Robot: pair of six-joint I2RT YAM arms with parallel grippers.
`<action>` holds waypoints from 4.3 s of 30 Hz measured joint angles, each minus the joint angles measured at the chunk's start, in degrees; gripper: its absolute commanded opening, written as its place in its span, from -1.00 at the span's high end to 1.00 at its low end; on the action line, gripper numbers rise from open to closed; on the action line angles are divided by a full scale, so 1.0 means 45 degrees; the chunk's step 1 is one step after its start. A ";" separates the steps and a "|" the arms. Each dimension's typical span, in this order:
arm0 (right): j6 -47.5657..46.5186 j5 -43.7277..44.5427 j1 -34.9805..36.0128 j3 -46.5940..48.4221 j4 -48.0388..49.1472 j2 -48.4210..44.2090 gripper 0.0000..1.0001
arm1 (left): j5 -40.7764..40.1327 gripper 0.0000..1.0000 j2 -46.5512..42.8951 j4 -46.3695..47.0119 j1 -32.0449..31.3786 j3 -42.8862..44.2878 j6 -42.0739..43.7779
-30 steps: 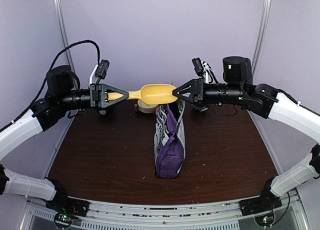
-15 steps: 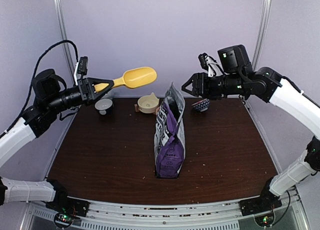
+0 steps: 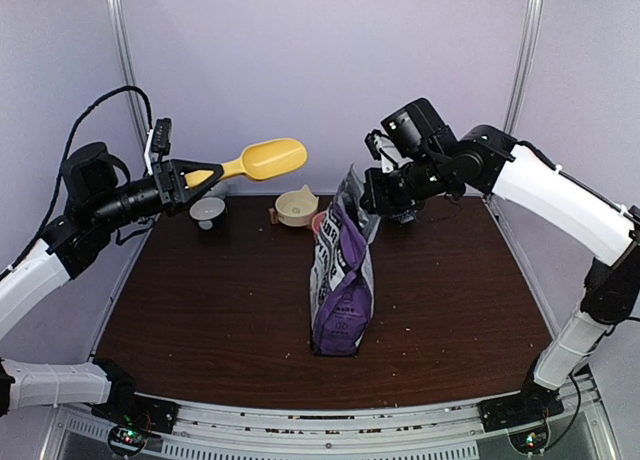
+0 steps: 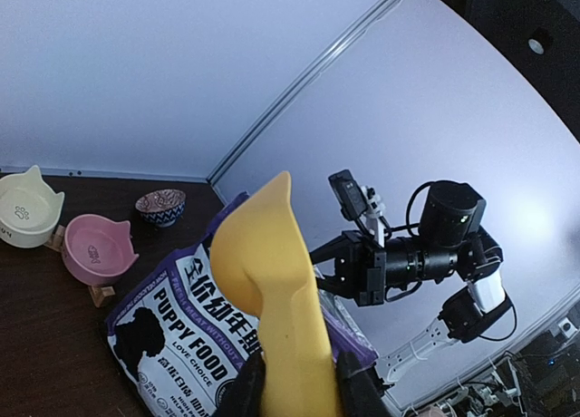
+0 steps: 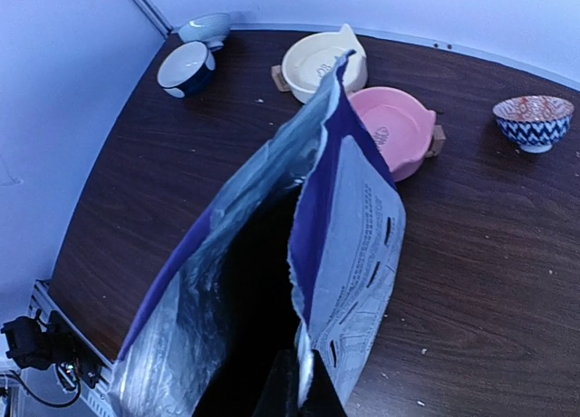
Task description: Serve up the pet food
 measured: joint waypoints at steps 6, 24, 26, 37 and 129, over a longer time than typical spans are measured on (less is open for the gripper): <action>-0.0408 0.1103 -0.1511 0.0039 -0.1817 -0.0597 1.00 | 0.0015 0.85 -0.0024 -0.0049 0.0053 0.0000 0.0015; 0.0355 0.0699 -0.1384 -0.4405 0.1321 -0.1574 1.00 | 0.0136 0.86 -0.0461 -0.0957 0.0160 -0.0525 0.0685; 0.1005 -0.0029 -0.0481 -0.5459 0.2691 -0.0656 1.00 | 0.0151 0.86 -0.0529 -0.1277 0.0160 -0.0777 0.0855; 0.2608 -0.1564 0.0899 -0.6572 0.6057 0.0369 1.00 | 0.0272 0.88 -0.0568 -0.3361 -0.0272 -0.2069 0.2361; 0.2579 -0.0976 0.2327 -1.1642 0.9403 -0.5100 -0.62 | -1.6864 1.00 1.1366 0.2676 -1.0040 0.1666 0.8393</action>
